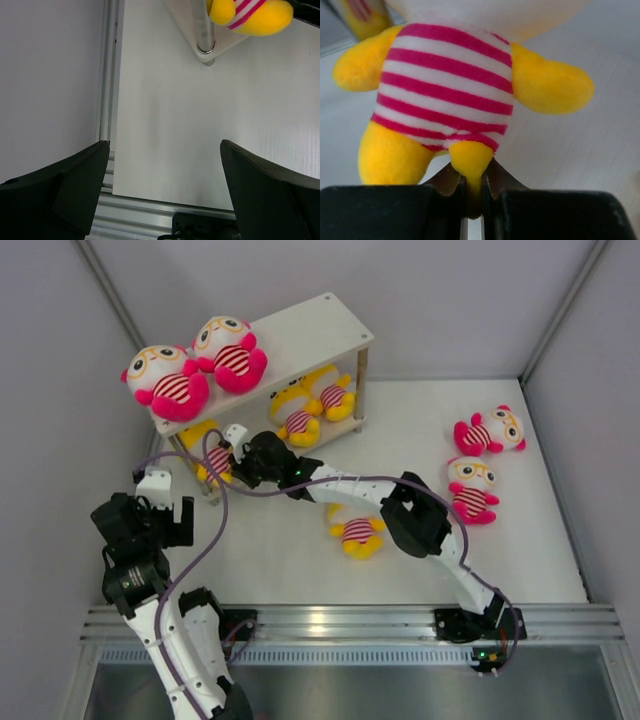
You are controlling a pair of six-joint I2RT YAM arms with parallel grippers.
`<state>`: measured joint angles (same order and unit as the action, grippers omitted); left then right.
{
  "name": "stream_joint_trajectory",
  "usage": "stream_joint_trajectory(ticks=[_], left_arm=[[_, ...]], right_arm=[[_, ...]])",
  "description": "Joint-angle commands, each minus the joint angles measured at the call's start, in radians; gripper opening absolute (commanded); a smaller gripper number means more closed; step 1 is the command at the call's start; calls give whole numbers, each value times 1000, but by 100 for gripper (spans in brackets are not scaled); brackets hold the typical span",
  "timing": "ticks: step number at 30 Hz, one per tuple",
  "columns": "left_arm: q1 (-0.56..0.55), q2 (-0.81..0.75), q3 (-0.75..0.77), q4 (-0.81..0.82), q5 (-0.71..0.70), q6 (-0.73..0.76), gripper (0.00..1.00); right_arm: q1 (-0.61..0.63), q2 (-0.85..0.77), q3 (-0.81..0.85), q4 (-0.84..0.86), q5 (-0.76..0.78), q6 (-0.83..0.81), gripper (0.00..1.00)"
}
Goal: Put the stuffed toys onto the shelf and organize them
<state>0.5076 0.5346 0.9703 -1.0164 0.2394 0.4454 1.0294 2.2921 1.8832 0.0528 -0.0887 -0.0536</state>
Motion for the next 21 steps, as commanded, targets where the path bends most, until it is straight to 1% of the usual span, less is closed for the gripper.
stream_joint_trajectory(ticks=[1,3,4,6,7,10,15,17,18,19,20,21], left_arm=[[2,-4,-2,18,43,13,99],[2,-10,-4,18,40,15,99],[0,-13,-5,18,41,16,99],[2,-13,-13,18,50,26,99],[2,-16,-15,18,55,26,99],[2,-15,-24,16,63,30,99],[2,-16,-30,16,66,35,99],[2,-19,-31,15,64,35,99],[2,-18,-31,16,66,33,99],[2,-16,-33,16,67,38,99],[2,-16,-36,16,69,39,99],[2,-15,-36,16,69,41,99]], right_arm=[[-8,87,117,-11,-14,-48,1],[-9,92,99,7,13,-43,13],[-9,83,76,33,20,-34,31],[-12,72,64,38,17,-26,38],[-12,63,60,36,20,-20,47],[-12,38,38,41,20,-12,54],[-12,-55,-59,87,21,27,57],[-14,-111,-96,84,20,46,61],[-14,-137,-152,79,20,79,62],[-14,-207,-191,78,30,93,65],[-11,-251,-235,76,44,112,66],[-12,-302,-339,73,62,160,68]])
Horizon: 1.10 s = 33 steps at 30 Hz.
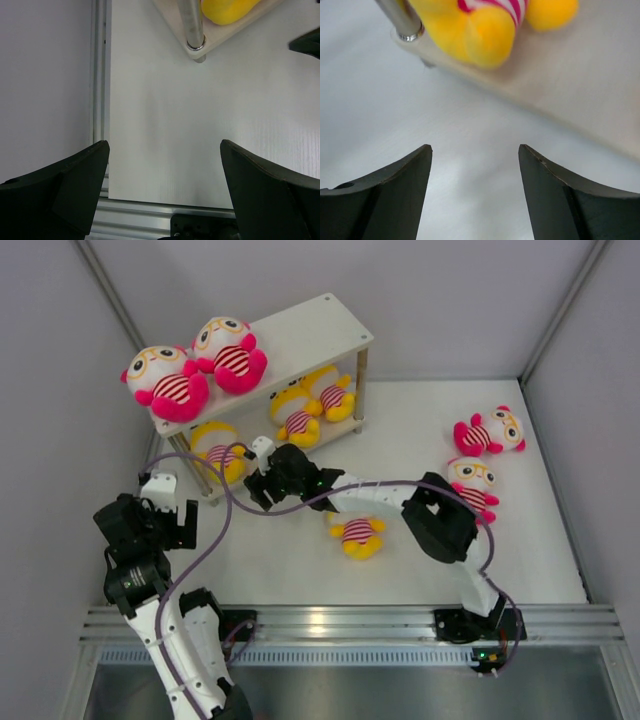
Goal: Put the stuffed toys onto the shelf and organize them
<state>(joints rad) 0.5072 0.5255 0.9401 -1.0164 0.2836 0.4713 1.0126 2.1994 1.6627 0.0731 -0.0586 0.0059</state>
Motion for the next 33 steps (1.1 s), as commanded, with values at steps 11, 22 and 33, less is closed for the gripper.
stream_joint_trajectory(ticks=[11,22,33], left_arm=[[1,2,-18,16,57,39,99],[-1,-1,-20,16,52,41,99],[1,-2,-24,16,48,41,99]], right_arm=[[-20,-861,-650,-499,322,399,81],[-212,-1038,-1038,-306,-67,588,82],[-256,-995,-1098,-111,-99,520,0]])
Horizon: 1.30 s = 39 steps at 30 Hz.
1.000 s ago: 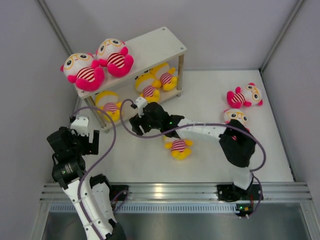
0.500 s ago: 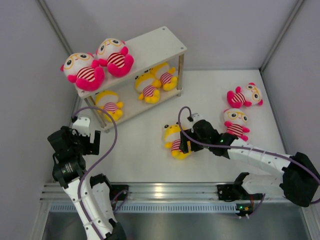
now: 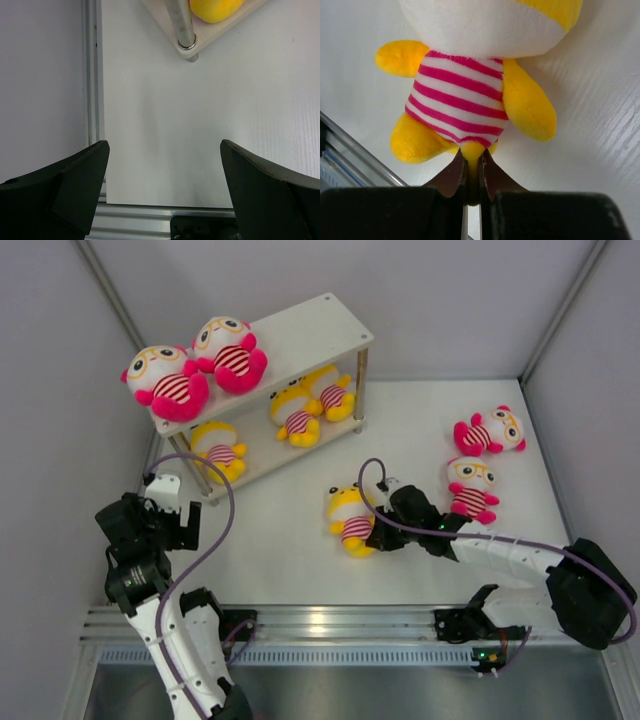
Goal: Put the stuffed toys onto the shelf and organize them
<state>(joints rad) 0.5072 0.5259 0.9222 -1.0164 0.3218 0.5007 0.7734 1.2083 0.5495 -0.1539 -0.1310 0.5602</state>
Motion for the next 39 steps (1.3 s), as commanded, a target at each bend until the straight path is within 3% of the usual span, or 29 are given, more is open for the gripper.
stream_joint_trajectory(ticks=[1,4,8,14,18,26,35,39], left_arm=[[1,-3,-6,16,10,12,99],[-1,-4,-6,16,8,12,99],[-1,-1,-6,15,13,12,99],[1,-1,-3,16,8,10,99],[1,-1,-2,15,2,10,99],[-1,0,-2,16,-17,12,99],[-4,8,-5,13,-20,9,99],[-3,10,-5,13,-17,7,99]], right_arm=[[-17,-15,26,96,-16,-49,0],[-8,-73,84,39,-7,-147,0],[111,-127,205,-87,51,-340,0],[161,-49,409,28,82,-398,0],[161,144,570,144,56,-462,0],[159,520,941,184,74,-514,0],[133,775,1148,232,160,-497,0],[118,842,1162,293,197,-487,0]])
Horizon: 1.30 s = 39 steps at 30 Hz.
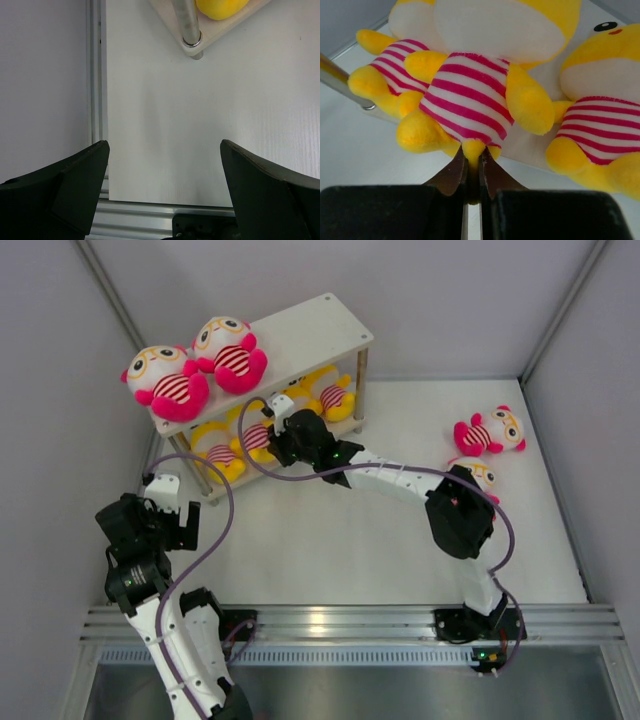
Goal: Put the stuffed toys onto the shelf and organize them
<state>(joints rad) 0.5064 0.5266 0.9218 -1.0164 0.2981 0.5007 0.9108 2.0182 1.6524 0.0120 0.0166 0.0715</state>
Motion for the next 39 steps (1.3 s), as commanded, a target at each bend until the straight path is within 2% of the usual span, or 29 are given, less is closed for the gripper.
stream_joint_trajectory(ticks=[1,5,8,9,13,16,20,25,27,31,35,36,38,39], left_arm=[[-3,10,-6,13,7,7,99],[-3,10,-17,15,9,12,99],[-3,12,-26,13,6,18,99],[-3,12,-28,15,7,16,99],[-3,10,-38,15,32,25,99],[-5,12,-44,16,59,41,99],[-6,19,-51,15,105,81,99],[-8,81,-29,13,128,75,98],[-8,113,-8,-2,128,71,95],[-8,177,28,-74,174,114,91],[-9,171,32,-125,110,148,90],[-11,165,37,-154,93,157,90],[-9,155,58,-195,55,182,90],[-9,142,72,-217,47,199,91]], right_arm=[[-24,48,64,138,48,5,0],[-36,115,84,158,13,28,1],[-41,128,89,160,8,33,15],[-41,126,89,155,8,30,26],[-41,113,81,148,0,31,38],[-43,85,64,134,-9,37,50],[-43,-25,1,125,-36,54,66],[-46,-209,-130,25,-23,50,72],[-55,-311,-178,-9,26,60,74],[-189,-508,-350,-86,75,157,74],[-380,-628,-479,-93,158,260,76],[-477,-647,-518,-93,155,305,77],[-582,-684,-557,-86,149,365,79],[-689,-691,-586,-84,145,379,80]])
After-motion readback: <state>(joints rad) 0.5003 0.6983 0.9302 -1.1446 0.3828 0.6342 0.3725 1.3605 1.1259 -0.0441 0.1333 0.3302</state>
